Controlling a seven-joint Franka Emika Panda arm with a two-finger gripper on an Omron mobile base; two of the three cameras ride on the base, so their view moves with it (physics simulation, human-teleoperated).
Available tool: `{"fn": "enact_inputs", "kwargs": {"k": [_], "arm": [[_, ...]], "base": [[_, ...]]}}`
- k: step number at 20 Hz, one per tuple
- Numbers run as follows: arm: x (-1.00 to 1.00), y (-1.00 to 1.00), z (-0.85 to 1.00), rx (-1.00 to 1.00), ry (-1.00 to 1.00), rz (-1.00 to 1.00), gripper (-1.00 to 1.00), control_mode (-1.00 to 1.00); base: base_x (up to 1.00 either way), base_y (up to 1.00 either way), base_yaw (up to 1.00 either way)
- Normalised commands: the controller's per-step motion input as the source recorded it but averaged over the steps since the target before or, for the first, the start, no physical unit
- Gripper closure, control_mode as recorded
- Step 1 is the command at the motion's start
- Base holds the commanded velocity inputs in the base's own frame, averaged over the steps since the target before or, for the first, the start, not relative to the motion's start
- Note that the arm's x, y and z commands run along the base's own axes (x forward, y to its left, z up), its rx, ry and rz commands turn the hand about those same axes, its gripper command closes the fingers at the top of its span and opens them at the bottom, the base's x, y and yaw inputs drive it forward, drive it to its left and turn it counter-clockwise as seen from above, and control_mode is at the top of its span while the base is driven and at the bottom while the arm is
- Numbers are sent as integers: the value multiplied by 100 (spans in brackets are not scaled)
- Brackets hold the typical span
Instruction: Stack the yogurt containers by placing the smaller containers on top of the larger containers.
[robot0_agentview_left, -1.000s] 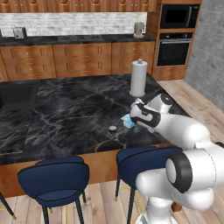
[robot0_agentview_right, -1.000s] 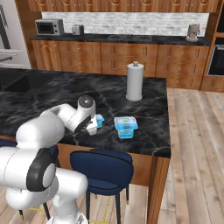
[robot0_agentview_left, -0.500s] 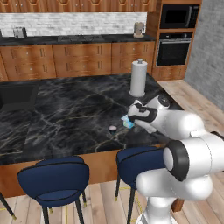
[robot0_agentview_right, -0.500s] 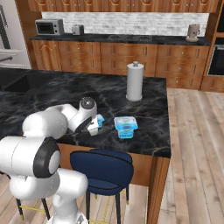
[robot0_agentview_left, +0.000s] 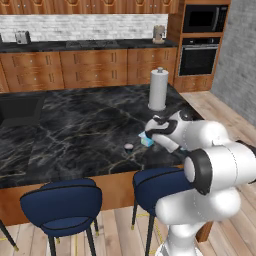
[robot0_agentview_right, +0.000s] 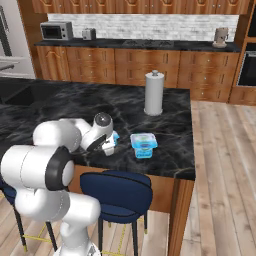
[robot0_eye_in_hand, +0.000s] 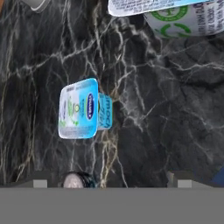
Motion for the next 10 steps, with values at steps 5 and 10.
{"fn": "enact_inputs", "kwargs": {"k": [5, 10], "arm": [[22, 0, -13, 0, 0, 0, -100, -100], [24, 0, -16, 0, 0, 0, -100, -100]], "base": [[0, 0, 0], [0, 0, 0]]}}
